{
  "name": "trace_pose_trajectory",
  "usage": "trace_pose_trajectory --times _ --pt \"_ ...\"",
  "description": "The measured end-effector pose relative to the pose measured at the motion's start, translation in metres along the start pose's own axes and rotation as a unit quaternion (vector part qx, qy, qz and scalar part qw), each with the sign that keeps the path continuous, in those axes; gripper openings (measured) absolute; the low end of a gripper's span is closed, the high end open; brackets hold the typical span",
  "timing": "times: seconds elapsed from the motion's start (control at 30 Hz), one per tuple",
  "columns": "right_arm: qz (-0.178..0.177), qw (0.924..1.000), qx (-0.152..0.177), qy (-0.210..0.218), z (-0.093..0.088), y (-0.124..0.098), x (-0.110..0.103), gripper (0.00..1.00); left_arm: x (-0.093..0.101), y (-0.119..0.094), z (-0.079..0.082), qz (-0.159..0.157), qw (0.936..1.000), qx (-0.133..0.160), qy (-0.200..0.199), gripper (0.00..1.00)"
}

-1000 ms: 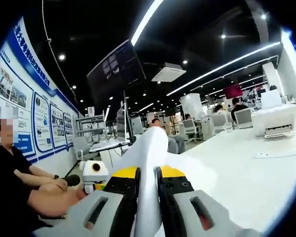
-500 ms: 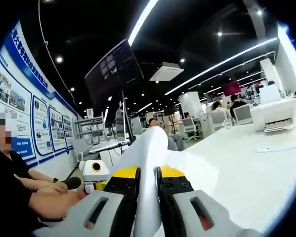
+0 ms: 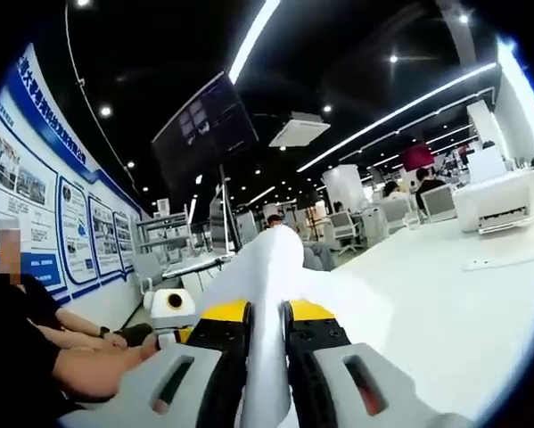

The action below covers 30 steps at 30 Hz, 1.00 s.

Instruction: Organize the stack of printing papers by aligning and flattening the scattered papers on the table

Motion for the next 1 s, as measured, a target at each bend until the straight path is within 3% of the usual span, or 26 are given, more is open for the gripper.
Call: trace_pose_trajectory --times 0.33,0.43,0.53,1.0 --pt "-0.021 0.999 0.02 -0.034 0.009 -0.015 0.003 0.27 0.003 0.0 0.0 -0.008 1.0 0.0 -0.001 0.06" --pt "-0.063 0.9942 0.041 -0.077 0.023 -0.027 0.008 0.34 0.004 0.0 0.0 -0.009 1.0 0.0 0.001 0.06" --pt "-0.081 0.9911 0.052 -0.092 0.032 -0.039 0.013 0.4 0.004 -0.001 0.001 -0.009 1.0 0.004 0.001 0.06" --pt "-0.093 0.9906 0.041 -0.092 0.025 -0.057 0.02 0.39 0.003 -0.004 0.004 -0.013 0.9998 0.012 -0.008 0.07"
Point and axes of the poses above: the point that each gripper's makers call its tool centre point, and the gripper's own axes: y roughly forward along the fingers, x roughly to its right, z roughly out of its top, the point moved 4 cm from there along -y, roughly backward along the fingers, and after that the axes turned 14 degrees about -x, right-handed, at the moved point
